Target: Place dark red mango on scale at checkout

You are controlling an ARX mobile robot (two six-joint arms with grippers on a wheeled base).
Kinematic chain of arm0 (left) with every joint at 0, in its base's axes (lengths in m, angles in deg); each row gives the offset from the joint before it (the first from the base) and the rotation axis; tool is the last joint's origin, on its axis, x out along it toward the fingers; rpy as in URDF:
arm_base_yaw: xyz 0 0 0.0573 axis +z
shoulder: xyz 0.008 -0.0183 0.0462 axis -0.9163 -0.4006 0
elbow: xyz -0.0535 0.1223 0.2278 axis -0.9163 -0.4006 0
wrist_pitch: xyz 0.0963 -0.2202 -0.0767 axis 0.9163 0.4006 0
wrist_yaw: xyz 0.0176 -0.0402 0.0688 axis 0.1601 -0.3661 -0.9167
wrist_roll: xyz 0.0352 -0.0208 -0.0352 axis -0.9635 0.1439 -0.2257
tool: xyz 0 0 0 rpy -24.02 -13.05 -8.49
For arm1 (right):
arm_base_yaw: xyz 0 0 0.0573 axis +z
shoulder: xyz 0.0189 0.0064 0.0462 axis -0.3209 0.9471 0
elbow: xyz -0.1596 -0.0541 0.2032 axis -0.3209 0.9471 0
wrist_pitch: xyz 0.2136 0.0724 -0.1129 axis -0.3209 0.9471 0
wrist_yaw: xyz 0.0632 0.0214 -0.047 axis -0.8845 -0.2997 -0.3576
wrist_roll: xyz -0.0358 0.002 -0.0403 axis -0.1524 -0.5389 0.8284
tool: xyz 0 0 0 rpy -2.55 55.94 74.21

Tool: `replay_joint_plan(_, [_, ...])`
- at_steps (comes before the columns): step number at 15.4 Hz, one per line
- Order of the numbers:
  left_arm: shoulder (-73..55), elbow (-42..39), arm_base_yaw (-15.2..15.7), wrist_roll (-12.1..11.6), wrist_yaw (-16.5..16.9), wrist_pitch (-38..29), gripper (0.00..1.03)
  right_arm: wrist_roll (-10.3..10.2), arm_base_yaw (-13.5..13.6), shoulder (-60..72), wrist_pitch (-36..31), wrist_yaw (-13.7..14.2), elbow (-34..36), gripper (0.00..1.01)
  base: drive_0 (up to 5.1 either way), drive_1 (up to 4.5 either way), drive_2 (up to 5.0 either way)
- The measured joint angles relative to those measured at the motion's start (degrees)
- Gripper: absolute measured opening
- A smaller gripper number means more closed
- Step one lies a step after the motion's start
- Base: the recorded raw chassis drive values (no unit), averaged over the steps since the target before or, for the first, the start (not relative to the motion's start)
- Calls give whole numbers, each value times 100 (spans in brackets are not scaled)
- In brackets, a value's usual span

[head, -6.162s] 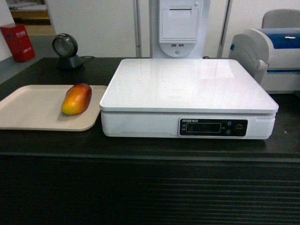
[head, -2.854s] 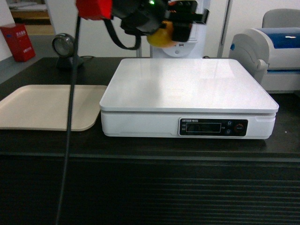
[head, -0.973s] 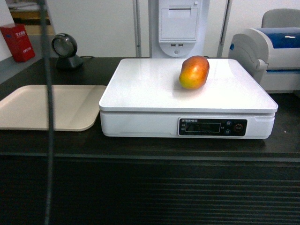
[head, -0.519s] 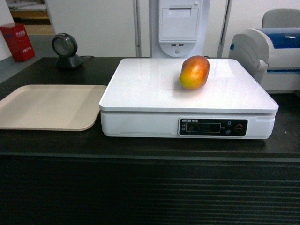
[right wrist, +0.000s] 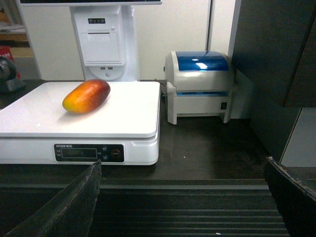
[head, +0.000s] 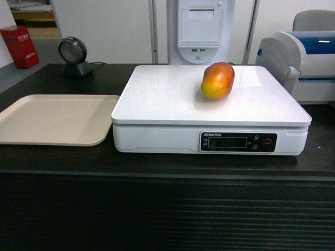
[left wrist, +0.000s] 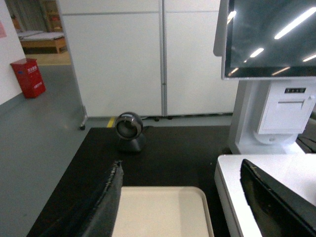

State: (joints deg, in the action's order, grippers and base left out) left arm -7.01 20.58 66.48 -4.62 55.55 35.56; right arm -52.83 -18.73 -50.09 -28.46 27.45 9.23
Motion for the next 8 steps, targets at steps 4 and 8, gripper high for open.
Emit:
replay_joint_plan(4, [1213,-2098,-11,2,2,-769,20,0,0,0,-2,2,0,98,0,0,0])
replay_joint_plan(8, [1880,-3102,-11,22,0,-1084,2,0,0,0,0,2,0,98,0,0,0])
